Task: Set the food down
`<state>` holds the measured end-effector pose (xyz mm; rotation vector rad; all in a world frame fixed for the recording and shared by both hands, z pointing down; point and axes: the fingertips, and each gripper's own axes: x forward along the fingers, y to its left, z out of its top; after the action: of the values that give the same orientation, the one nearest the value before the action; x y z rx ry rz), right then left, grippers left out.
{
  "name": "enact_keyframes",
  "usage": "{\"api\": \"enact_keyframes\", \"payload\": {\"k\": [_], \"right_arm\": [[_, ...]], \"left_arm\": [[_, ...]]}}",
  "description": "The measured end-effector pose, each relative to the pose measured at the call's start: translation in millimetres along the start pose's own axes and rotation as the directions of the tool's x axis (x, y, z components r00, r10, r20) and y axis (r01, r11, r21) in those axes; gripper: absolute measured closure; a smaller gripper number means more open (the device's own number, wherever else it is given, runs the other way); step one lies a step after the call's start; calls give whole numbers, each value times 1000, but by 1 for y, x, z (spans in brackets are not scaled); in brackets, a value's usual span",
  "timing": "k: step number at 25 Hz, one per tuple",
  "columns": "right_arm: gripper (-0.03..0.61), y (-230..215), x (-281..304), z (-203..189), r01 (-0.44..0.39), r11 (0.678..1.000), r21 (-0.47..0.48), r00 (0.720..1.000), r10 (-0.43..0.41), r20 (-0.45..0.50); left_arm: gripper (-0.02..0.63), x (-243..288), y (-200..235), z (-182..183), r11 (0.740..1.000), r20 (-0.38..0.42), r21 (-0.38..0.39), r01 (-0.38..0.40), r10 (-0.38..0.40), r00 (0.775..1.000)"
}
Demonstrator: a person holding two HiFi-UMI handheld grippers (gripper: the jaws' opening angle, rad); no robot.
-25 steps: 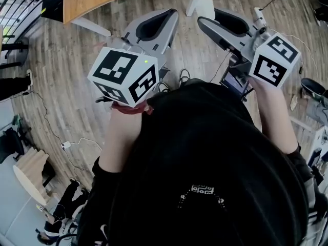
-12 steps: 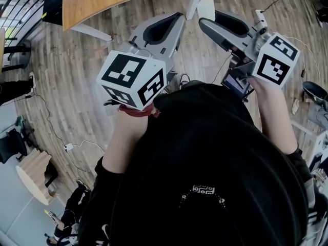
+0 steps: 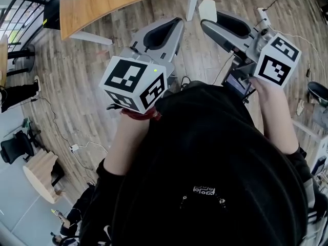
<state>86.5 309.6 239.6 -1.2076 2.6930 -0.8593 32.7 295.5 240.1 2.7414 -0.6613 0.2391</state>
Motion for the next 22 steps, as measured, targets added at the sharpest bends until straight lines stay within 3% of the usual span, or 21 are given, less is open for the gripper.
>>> {"api": "enact_keyframes", "payload": {"k": [8,22], "right_arm": [[407,-16,-10,10,-15,1000,9,1000,15,6],[407,-44,-2,38,48,999,-13,998,-48,42]], "left_arm": [[615,17,6,9,999,-9,16,-51,51,999],[615,62,23,30,997,3,69,33,-34,999]]}}
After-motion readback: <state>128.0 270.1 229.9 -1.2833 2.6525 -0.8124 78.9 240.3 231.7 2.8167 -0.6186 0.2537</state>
